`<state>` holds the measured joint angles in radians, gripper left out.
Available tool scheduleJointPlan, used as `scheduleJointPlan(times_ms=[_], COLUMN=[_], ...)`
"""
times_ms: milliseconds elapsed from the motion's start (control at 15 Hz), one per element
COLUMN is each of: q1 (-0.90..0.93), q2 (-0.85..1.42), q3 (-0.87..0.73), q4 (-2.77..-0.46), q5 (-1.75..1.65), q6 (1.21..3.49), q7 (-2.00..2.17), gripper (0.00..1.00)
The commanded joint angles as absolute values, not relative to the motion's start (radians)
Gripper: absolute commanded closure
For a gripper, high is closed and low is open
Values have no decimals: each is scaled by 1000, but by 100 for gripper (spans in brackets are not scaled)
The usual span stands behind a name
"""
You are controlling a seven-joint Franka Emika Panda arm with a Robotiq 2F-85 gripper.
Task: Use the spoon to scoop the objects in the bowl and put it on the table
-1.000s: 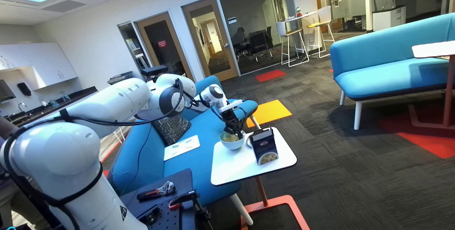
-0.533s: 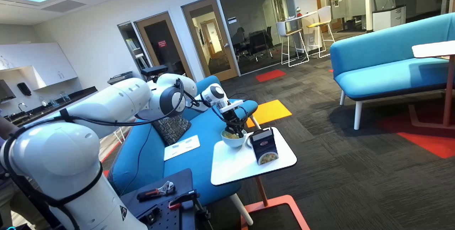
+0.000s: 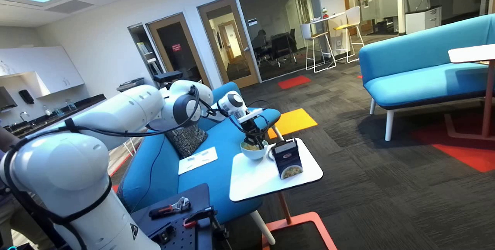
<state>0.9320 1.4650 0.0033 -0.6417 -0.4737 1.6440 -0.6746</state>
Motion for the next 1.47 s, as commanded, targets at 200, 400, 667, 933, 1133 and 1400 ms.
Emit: scheduleJointPlan(times_ms=[200, 400, 667, 933, 1133, 1400], q1=[967, 980, 986, 981, 970, 957], q2=[1465, 1465, 1465, 1465, 1436, 1432], q3=[-30, -38, -44, -41, -27, -20], q4=[-640, -638, -640, -643, -700, -725], q5=[-479, -483, -484, -481, -486, -483], q6=[1646, 1637, 1634, 1646, 1687, 1730], q7=[-603, -590, -576, -569, -543, -528], gripper=[97, 97, 97, 97, 97, 97])
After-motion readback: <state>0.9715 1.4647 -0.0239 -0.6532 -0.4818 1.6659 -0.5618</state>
